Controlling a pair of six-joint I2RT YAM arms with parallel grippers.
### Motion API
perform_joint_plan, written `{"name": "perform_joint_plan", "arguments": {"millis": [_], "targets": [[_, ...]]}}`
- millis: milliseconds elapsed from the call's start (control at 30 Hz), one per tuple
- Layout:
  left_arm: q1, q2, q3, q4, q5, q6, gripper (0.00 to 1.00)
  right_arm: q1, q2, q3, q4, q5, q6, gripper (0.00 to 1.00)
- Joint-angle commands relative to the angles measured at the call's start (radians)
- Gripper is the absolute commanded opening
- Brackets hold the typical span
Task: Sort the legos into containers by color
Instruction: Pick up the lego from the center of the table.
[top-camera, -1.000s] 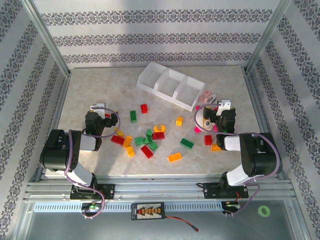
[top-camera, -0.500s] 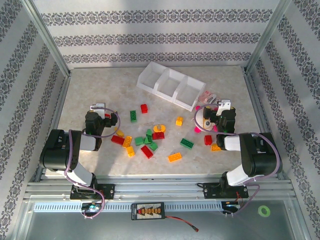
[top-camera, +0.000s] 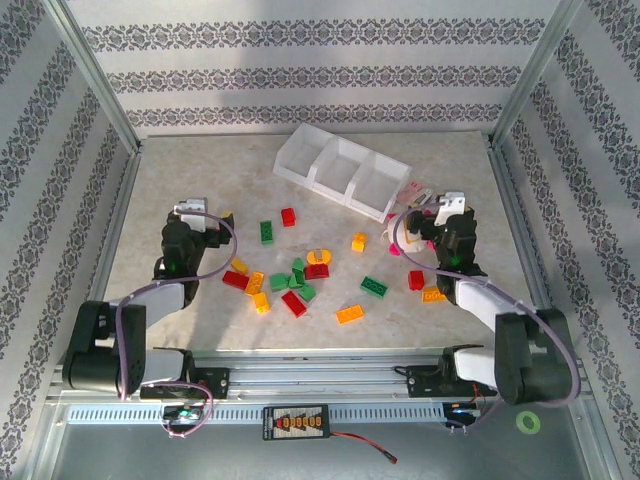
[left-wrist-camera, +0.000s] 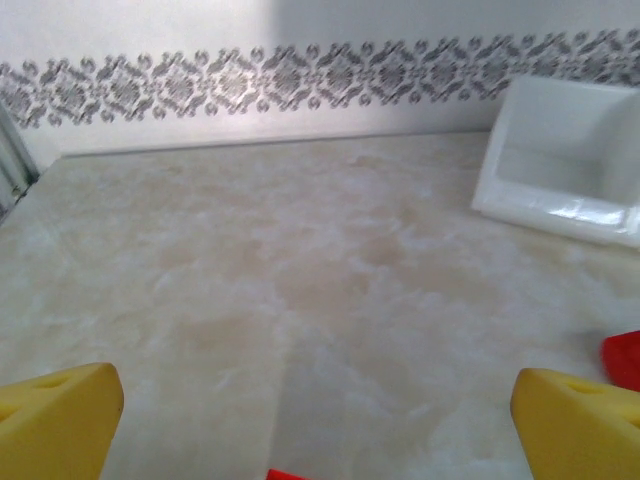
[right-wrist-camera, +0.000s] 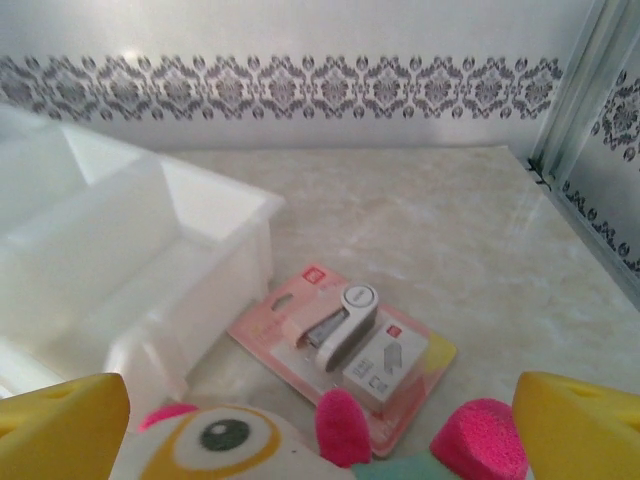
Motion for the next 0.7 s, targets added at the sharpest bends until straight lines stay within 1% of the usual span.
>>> {"name": "perform_joint_plan", "arguments": {"millis": [0,167,267,367,500,567,667], "targets": [[-0.057,-0.063,0.055,-0.144,0.029,0.038,0.99,0.037,-0.075,0.071,-0.236,0.059,0.084,0.98],[-0.186,-0.134,0.128,-0.346,0.036,0.043,0.99,0.137,-0.159,0.184,-0.563,0.130,0.165,0.98],[-0.260,-0.158,0.159,-0.452,0.020,0.014,0.99,0.204,-0.174,0.238,-0.706,0.111,0.217,0.98],[-0.310,-0.157,0.202,-0.566,0.000,-0.038,0.99,0.291,-0.170,0.273,-0.808,0.111,0.267,0.98],[-0.331,-0.139,0.246,-0.661,-0.028,-0.138,0.99,0.382,-0.122,0.330,-0.919,0.129,0.319,0.98],[-0.334,-0.134,0.247,-0.668,-0.039,-0.184,0.99,0.411,-0.079,0.357,-0.936,0.119,0.349,0.98],[-0.333,-0.125,0.250,-0.674,-0.055,-0.215,0.99,0.436,0.010,0.406,-0.940,0.099,0.389,0.98]]}}
